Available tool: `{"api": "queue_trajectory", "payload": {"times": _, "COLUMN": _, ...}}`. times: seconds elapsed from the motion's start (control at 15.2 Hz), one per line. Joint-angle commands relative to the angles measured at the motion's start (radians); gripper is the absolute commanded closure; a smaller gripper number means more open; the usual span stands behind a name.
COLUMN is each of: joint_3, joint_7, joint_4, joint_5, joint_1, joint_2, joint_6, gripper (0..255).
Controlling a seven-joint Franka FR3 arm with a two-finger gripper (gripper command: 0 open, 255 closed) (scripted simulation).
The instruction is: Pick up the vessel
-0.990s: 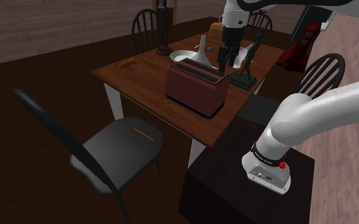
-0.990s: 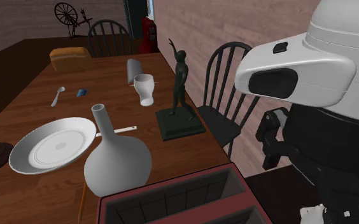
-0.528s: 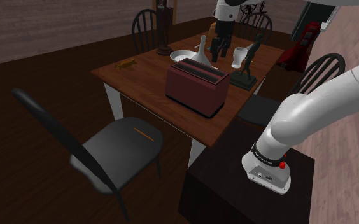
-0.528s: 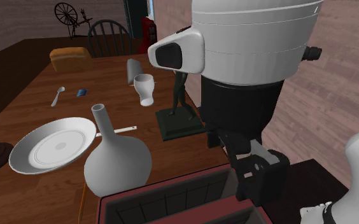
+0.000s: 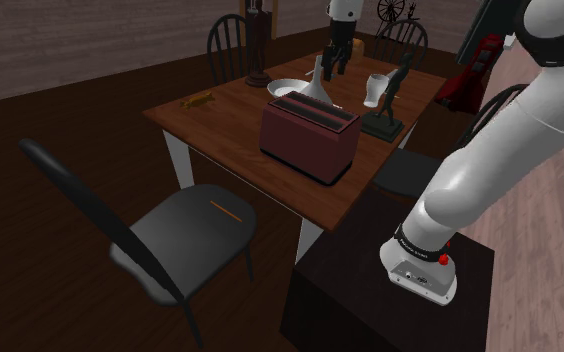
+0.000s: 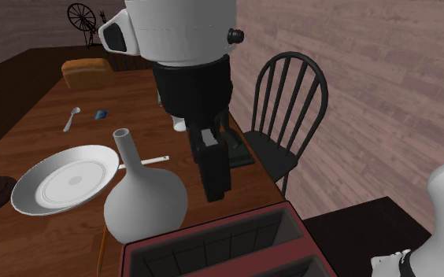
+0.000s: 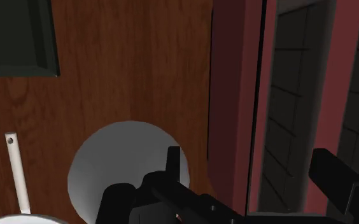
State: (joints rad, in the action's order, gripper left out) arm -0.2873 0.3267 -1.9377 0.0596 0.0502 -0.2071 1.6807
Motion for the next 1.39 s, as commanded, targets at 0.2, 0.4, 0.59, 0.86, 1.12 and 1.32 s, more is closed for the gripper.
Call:
{"api": "queue_trajectory", "payload": {"times": 0.2, "joint_3": -0.049, "joint_7": 0.089, "joint_4": 0.201, "joint_5": -0.046, "joint_1": 0.022, "joint_2": 0.177, "joint_6": -0.005, "gripper": 0}}
{"api": "queue_trajectory", "payload": {"times": 0.4, "joint_3": -0.072, "joint_7": 0.142, "joint_4": 0.348, "joint_5": -0.088, "joint_1": 0.046, "joint_2": 0.294, "joint_6": -0.026, "gripper": 0}}
{"api": "queue_trajectory", "payload": {"times": 0.59, "joint_3": -0.089, "joint_7": 0.191, "joint_4": 0.520, "joint_5": -0.138, "joint_1": 0.083, "joint_2": 0.422, "joint_6": -0.064, "gripper": 0}}
{"api": "queue_trajectory", "payload": {"times": 0.86, "joint_3": -0.091, "joint_7": 0.219, "joint_4": 0.613, "joint_5": -0.172, "joint_1": 0.114, "joint_2": 0.506, "joint_6": -0.069, "gripper": 0}}
{"api": "queue_trajectory", "payload": {"times": 1.12, "joint_3": -0.090, "joint_7": 0.218, "joint_4": 0.542, "joint_5": -0.167, "joint_1": 0.107, "joint_2": 0.494, "joint_6": -0.009, "gripper": 0}}
{"api": "queue_trajectory", "payload": {"times": 1.32, "joint_3": -0.090, "joint_7": 0.218, "joint_4": 0.516, "joint_5": -0.166, "joint_1": 0.105, "joint_2": 0.490, "joint_6": 0.013, "gripper": 0}}
